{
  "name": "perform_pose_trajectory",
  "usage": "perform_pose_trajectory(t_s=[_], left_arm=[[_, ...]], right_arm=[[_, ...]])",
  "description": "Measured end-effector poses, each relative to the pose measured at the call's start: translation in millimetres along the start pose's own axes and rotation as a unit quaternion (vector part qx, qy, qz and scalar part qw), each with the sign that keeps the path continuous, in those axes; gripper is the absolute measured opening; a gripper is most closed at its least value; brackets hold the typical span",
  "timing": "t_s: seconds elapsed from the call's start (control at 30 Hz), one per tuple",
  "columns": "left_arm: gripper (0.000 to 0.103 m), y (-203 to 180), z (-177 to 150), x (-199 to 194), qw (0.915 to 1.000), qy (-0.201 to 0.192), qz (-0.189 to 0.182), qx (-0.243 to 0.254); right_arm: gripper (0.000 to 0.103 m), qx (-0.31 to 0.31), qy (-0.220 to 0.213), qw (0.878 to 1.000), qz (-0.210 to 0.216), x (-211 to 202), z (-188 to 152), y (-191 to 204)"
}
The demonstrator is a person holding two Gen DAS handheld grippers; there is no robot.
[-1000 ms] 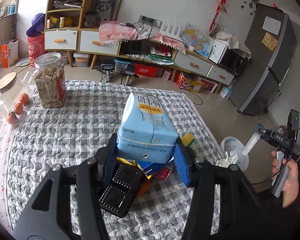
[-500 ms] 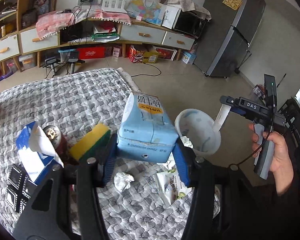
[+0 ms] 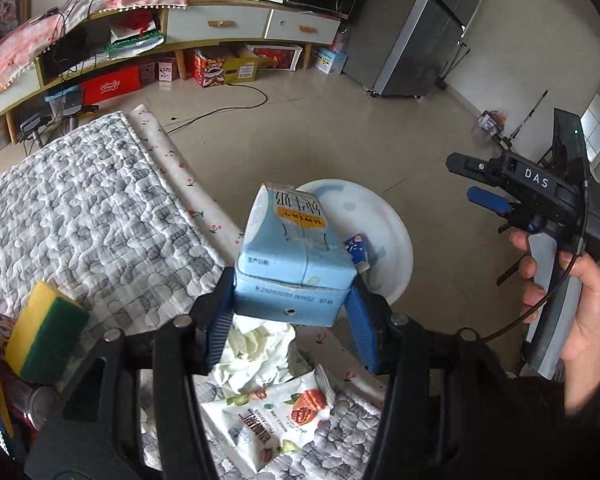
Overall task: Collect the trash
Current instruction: 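Carry the carton with the left tool and the box with the right tool into the white bin, releasing both, then grasp the crumpled white wrapper on the bed with the right tool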
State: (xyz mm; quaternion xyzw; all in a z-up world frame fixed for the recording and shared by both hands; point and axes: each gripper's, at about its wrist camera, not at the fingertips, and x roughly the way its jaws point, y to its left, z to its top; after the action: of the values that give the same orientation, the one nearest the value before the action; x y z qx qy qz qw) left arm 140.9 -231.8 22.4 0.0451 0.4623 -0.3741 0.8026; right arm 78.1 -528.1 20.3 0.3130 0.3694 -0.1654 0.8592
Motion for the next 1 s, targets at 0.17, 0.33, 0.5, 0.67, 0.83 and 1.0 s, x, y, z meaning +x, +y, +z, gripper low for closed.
perform_pose_trajectory(t_s=[0.17, 0.33, 0.5, 0.67, 0.83, 1.0], left_arm=[[0.054, -13, 3, 26, 0.9996, 0.023, -0.012, 0.01], [0.055, -17, 10, 48, 0.9991, 0.034, -0.025, 0.01], [0.088, -19, 13, 45, 0.9997, 0.019, -0.012, 0.004], [0.094, -11, 10, 25, 0.9991, 0.007, 0.035, 0.024], [0.098, 15, 2, -2, 0.9985, -0.002, 0.055, 0.002], [0.101, 42, -14, -34, 0.9966, -0.011, 0.081, -0.015]], right_arm=[[0.085, 0.051, 0.002, 0.999, -0.004, -15, -4, -25], [0.085, 0.027, -0.004, 0.999, -0.023, -25, -8, -24], [0.085, -0.001, -0.018, 0.999, -0.038, -30, -7, -16], [0.085, -0.017, -0.015, 0.999, -0.033, -27, -7, -7], [0.085, -0.036, -0.007, 0.999, -0.022, -25, -11, 12], [0.085, -0.066, 0.003, 0.998, -0.01, -23, -19, 35]])
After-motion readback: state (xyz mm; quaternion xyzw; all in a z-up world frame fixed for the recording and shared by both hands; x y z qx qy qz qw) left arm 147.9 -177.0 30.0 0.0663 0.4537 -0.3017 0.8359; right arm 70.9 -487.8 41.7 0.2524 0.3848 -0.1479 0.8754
